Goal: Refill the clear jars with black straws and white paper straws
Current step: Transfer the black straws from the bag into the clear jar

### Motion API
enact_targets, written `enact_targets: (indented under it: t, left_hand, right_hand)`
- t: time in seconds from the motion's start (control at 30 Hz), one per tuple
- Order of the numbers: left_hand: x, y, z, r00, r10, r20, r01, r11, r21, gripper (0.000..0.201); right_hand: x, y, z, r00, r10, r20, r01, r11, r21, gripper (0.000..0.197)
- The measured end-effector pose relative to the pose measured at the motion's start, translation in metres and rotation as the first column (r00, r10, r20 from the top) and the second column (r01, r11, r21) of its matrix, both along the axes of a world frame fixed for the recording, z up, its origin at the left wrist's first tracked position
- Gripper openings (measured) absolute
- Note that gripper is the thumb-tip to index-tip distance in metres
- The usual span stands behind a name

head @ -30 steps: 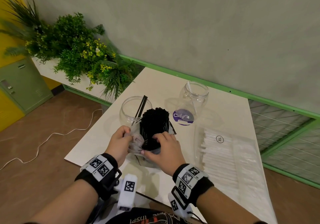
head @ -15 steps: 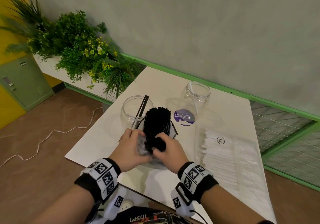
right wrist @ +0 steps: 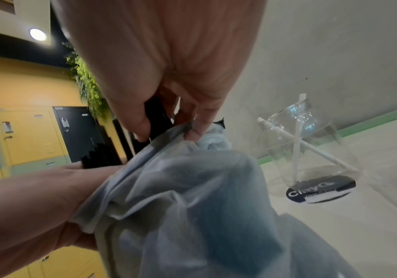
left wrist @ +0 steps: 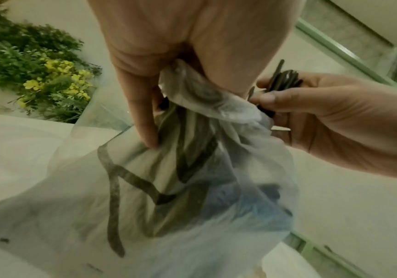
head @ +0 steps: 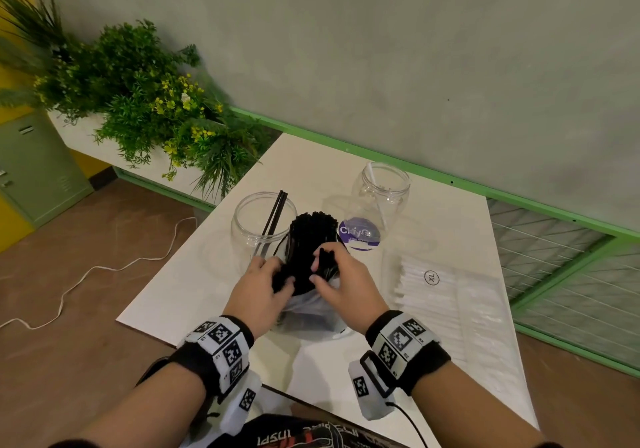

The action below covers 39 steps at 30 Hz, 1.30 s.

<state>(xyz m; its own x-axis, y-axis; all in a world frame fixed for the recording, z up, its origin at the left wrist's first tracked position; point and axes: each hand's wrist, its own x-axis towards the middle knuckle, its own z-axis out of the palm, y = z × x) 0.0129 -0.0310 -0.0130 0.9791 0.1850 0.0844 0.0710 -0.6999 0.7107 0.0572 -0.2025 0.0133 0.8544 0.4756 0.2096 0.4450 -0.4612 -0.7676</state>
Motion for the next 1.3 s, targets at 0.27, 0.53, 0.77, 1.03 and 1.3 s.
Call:
enact_targets:
  t: [0.27, 0.53, 0.77, 1.03, 1.3]
  left_hand:
    - [0.002, 0.008, 0.002, 0.995, 0.084, -0.044, -0.089, 0.987, -0.133, 0.02]
    - [0.002, 0.015, -0.002, 0.991, 0.049, -0.127, -0.066, 0.989, -0.134, 0.04]
    - [-0.002, 0.012, 0.0, 0.989, -0.021, -0.144, -0.003, 0.987, -0.161, 0.044]
    - [-0.021, 0.014, -0.012, 0.993, -0.115, -0.032, 0.105, 0.969, -0.223, 0.076]
    - [-0.031, 0.009, -0.022, 0.983, -0.158, 0.093, 0.16, 0.987, -0.017, 0.053]
  right_hand:
    - [0.012, -0.02, -0.02, 0.988, -0.151, 0.023, 0.152, 0.977, -0.151, 0.051]
    - [0.002, -0.044, -0.018, 0.962, 0.191, 0.194, -0.034, 0.793, -0.609, 0.088]
    - [0.008, -0.043, -0.033, 0.856, 0.425, 0.295, -0.079, 0.67, -0.738, 0.062]
    - [0.007, -0.036, -0.036, 0.895, 0.234, 0.379, -0.002, 0.854, -0.521, 0.055]
    - [-0.012, -0.02, -0.064, 0.986, -0.117, 0.115, 0.125, 0.99, -0.066, 0.045]
